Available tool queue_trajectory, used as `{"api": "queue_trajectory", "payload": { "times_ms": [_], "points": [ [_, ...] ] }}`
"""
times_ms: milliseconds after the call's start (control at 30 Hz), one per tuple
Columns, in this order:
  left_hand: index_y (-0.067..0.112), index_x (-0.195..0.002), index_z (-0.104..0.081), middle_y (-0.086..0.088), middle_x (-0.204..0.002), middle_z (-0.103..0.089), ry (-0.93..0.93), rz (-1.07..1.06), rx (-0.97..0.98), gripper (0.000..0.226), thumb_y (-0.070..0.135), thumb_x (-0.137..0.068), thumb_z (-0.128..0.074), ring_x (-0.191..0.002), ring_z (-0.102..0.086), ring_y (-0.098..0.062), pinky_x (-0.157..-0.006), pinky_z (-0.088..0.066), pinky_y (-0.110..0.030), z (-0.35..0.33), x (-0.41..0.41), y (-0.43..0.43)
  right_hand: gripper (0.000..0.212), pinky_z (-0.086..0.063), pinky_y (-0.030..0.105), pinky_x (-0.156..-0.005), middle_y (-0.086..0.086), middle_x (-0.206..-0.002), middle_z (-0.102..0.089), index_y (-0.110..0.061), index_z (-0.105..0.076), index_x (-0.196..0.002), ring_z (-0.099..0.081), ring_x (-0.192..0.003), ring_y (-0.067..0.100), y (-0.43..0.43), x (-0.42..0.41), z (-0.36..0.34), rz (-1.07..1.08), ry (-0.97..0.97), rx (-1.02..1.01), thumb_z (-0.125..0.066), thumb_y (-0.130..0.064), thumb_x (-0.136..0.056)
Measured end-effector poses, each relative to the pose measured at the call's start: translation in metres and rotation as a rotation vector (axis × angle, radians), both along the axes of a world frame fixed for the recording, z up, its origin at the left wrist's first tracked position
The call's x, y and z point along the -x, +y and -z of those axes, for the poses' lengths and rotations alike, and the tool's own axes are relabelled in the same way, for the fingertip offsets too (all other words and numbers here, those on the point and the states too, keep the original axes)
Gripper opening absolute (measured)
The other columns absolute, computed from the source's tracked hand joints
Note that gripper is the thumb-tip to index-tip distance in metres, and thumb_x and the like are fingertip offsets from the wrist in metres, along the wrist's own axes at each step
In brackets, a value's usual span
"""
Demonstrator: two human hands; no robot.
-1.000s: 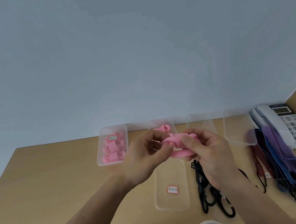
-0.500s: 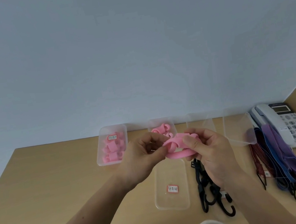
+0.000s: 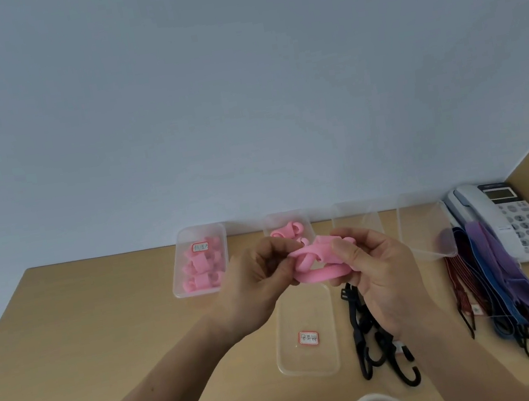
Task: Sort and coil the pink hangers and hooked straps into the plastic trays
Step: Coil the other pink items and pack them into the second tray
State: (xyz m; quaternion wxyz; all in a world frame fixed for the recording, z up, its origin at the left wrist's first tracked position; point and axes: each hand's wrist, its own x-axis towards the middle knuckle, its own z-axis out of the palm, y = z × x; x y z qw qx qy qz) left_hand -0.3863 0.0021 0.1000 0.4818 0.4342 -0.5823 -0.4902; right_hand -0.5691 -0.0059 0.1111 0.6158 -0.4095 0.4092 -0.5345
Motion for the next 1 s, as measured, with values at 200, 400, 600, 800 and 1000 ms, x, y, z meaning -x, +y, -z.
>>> {"api": "queue_trajectory", "payload": {
  "times_ms": [200,400,600,800,1000],
  "points": [
    [0.011,-0.104,-0.064,-0.008,-0.093,-0.074,0.001,-0.009,-0.061,0.014,0.013,-0.090,-0.068,-0.084,-0.067,-0.016,-0.074,-0.053,-0.035,0.006,-0.002,-0.003,0.031,-0.052,0.026,-0.051,0.013,-0.088,-0.074,-0.017,-0.078,-0.083,-0.067,-0.067,0.020,-0.001,0.000,0.000,0.040,0.012,-0.003,-0.081,-0.034,-0.057],
    [0.031,-0.089,-0.070,0.010,-0.067,-0.063,-0.127,-0.030,-0.074,0.010,0.038,-0.084,-0.065,-0.064,-0.051,-0.011,-0.061,-0.041,-0.030,0.010,-0.003,-0.005,0.028,-0.052,0.025,-0.052,0.014,-0.092,-0.074,-0.016,-0.077,-0.086,-0.067,-0.068,0.020,-0.001,-0.001,0.001,0.044,0.059,0.013,-0.078,-0.031,-0.063],
    [0.023,-0.092,-0.067,-0.018,-0.089,-0.066,-0.109,0.023,-0.020,0.021,0.038,-0.083,-0.055,-0.079,-0.059,-0.035,-0.073,-0.047,-0.054,0.008,-0.004,-0.003,0.031,-0.053,0.026,-0.051,0.012,-0.086,-0.073,-0.014,-0.076,-0.086,-0.066,-0.067,0.020,0.000,-0.001,0.001,0.020,-0.023,-0.010,-0.078,-0.032,-0.061],
    [0.016,-0.101,-0.067,-0.014,-0.097,-0.068,-0.013,0.068,-0.122,0.021,0.032,-0.088,-0.061,-0.083,-0.061,-0.016,-0.076,-0.051,-0.035,0.003,-0.007,0.000,0.036,-0.054,0.028,-0.055,0.012,-0.092,-0.073,-0.012,-0.073,-0.093,-0.068,-0.072,0.024,0.000,-0.002,0.004,0.023,0.024,0.008,-0.078,-0.030,-0.062],
    [0.012,-0.113,-0.062,-0.007,-0.087,-0.072,0.009,0.063,-0.279,0.034,0.034,-0.088,-0.064,-0.078,-0.070,-0.023,-0.064,-0.055,-0.029,0.002,-0.009,-0.001,0.035,-0.059,0.040,-0.081,0.014,-0.102,-0.071,-0.023,-0.072,-0.097,-0.068,-0.095,0.034,0.005,-0.018,0.014,-0.098,0.202,0.086,-0.087,-0.018,-0.066]
  ]
}}
